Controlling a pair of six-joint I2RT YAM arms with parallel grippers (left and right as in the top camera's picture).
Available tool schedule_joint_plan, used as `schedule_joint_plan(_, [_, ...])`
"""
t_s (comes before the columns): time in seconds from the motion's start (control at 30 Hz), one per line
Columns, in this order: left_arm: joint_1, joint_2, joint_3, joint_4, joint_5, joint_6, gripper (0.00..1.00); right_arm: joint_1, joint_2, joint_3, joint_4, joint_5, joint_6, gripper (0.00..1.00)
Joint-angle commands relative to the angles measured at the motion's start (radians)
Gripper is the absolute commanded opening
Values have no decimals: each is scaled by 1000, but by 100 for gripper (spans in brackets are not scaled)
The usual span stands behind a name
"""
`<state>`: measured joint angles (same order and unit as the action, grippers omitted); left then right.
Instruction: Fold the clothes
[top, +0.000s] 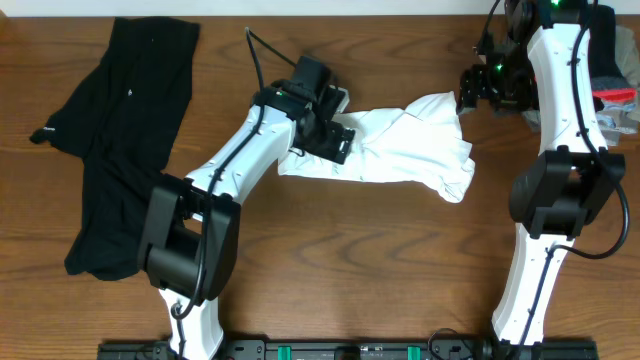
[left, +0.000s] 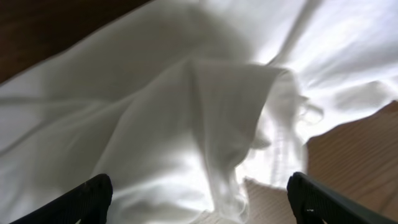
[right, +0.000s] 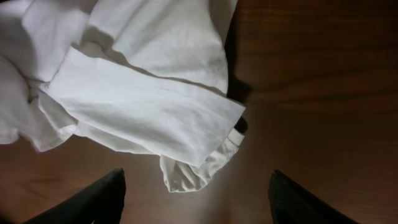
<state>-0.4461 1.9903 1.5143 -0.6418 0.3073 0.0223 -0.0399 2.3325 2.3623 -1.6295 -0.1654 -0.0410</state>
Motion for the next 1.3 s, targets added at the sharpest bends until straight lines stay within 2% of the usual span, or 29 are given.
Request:
schedule_joint_plan(0.0, [-34,3,8,19,-2,-2,92,10,-11,11,3,-12,-13,71])
schedule_joint_plan(0.4, [-92,20,8,54,-2,-2,92,10,-11,11,3,-12,-13,72])
schedule_joint_plan(0.7, [-100,85,8,139,-2,-6,92,10,-11,11,3,-12,-13,71])
schedule_joint_plan(0.73, [-101,90,8,152,-2,-10,89,10,-12,11,3,-12,-13,71])
schedule_joint_plan(0.77, [-102,95,8,164,-2,-10,79,10,-12,11,4,-12,-13,71])
schedule_joint_plan(0.9, [-102,100,8,204,-3,-10,31,10,-11,11,9,-12,-13,71])
schedule_joint_plan(0.97, [-102,100,8,232,-10,-23,19,10,-12,11,13,-12,-13,71])
schedule_joint_plan(1.0, [-102,100,8,253,-14,-45,8,10,-11,11,15,-12,-13,71])
schedule_joint_plan(1.03, [-102,100,8,269,-13,-60,6,10,-11,11,16,-12,-13,71])
schedule_joint_plan(1.27, [-103,100,18,366,-13,-175,6,10,-11,11,16,-12,-13,71])
